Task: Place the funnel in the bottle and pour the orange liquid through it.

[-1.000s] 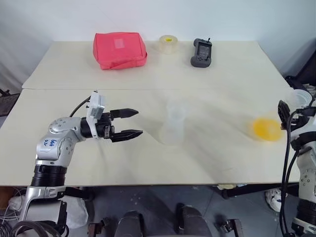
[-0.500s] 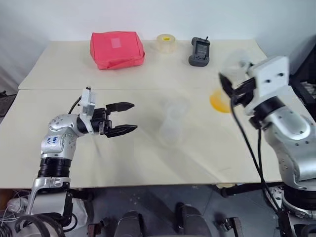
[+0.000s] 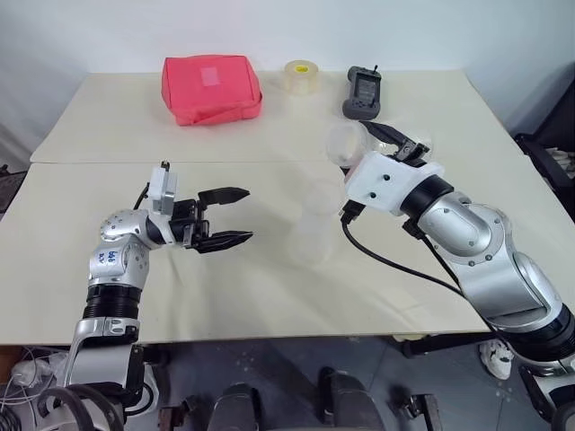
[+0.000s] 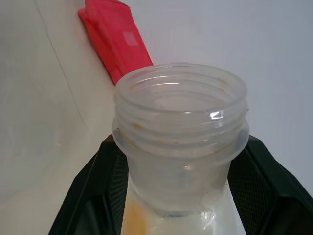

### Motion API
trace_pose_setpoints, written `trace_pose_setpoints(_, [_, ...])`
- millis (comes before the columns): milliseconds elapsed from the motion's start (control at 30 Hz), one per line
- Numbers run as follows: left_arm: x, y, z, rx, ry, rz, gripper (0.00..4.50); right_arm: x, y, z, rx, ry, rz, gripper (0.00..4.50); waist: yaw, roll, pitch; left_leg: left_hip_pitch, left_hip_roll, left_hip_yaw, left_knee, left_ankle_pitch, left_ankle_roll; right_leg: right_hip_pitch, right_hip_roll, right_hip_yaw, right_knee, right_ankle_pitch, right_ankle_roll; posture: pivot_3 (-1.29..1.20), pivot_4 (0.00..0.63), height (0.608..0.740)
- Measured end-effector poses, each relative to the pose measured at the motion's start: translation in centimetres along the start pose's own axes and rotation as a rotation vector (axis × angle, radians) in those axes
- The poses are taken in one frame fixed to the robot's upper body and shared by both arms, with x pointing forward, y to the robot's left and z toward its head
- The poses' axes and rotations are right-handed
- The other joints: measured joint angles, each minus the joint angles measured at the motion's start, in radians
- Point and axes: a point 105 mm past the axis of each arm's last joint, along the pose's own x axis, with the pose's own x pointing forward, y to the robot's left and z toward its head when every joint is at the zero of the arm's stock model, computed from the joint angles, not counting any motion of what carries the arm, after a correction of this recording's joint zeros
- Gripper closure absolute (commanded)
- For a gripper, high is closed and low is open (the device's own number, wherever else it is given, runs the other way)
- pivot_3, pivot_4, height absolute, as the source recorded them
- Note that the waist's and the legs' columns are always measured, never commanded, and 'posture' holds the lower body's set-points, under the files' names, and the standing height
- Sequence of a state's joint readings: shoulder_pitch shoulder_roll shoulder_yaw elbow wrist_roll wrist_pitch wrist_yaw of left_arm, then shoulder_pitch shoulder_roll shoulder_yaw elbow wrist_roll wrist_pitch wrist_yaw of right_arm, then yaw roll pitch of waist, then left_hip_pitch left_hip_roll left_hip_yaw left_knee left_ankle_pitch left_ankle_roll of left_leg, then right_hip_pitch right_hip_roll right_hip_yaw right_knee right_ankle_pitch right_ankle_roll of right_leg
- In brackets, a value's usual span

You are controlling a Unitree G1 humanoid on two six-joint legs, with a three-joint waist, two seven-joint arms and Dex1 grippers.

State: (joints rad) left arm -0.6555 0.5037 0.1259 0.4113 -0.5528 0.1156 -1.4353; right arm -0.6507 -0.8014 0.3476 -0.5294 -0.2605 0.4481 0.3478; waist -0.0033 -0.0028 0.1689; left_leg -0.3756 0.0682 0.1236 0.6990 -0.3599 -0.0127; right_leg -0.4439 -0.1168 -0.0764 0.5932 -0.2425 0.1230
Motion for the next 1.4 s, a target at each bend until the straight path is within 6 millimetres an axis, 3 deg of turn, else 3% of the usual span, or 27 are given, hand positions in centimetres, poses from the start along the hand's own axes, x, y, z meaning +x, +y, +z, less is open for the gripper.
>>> trace_pose_setpoints(267, [0.2,-0.1,0.0,-0.011,0.003,-0.01,0.0,-0.4,1.3,0.1,-0.203,-0.062,0.052,2.07,-0.002,0.0,0.0,0.0,0.0,0.0,0.0,0.0,0.0,0.0,0.0,0.0,0.0,0.0,0.0,0.0,0.15,0.74])
trace_pose_setpoints(733, [0.5,-0.1,0.0,-0.012,-0.005,-0.018,0.0,-0.3,0.9,-0.6,-0.428,-0.077,0.04,2.07,-0.002,0.0,0.0,0.0,0.0,0.0,0.0,0.0,0.0,0.0,0.0,0.0,0.0,0.0,0.0,0.0,0.15,0.74])
trace_pose_setpoints(1400, [0.6,0.2,-0.2,-0.023,-0.006,-0.018,0.0,0.0,2.2,-0.8,-0.591,-0.146,0.08,2.07,-0.004,0.0,0.0,0.0,0.0,0.0,0.0,0.0,-0.001,0.0,0.0,0.0,0.0,0.0,0.0,0.0,0.15,0.74])
